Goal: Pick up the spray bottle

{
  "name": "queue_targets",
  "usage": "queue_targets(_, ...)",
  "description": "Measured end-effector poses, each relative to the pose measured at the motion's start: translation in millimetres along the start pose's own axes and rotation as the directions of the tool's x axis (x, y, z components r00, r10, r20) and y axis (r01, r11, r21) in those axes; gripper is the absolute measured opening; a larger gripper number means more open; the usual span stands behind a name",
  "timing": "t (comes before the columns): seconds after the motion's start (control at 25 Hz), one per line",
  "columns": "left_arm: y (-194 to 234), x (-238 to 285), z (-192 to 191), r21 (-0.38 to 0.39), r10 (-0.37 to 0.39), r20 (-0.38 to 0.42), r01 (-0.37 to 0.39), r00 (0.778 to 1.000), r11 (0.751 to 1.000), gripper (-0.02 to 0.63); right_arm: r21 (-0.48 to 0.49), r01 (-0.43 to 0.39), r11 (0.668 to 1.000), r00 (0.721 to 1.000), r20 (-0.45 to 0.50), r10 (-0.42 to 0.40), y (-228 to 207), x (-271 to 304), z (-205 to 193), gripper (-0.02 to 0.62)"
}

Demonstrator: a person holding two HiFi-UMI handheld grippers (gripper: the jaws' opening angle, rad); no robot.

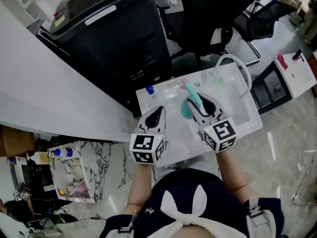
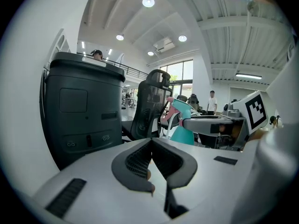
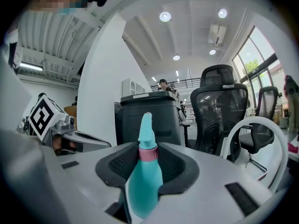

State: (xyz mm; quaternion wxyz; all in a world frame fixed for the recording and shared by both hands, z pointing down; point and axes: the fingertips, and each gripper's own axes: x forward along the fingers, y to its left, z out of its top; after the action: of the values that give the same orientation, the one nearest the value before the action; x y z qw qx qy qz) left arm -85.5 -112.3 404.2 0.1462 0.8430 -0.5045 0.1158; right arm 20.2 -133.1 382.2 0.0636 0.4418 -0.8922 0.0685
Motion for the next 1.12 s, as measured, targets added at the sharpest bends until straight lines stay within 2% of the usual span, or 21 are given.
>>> queue_targets(1.12,-18.0,-0.2,0.5,0.028,-0.051,-0.007,0.052,0.999,0.998,0.026,0.003,-0.033,0.999,0.999,-0.006,0.034,24.5,-20.3,1.0,0.140)
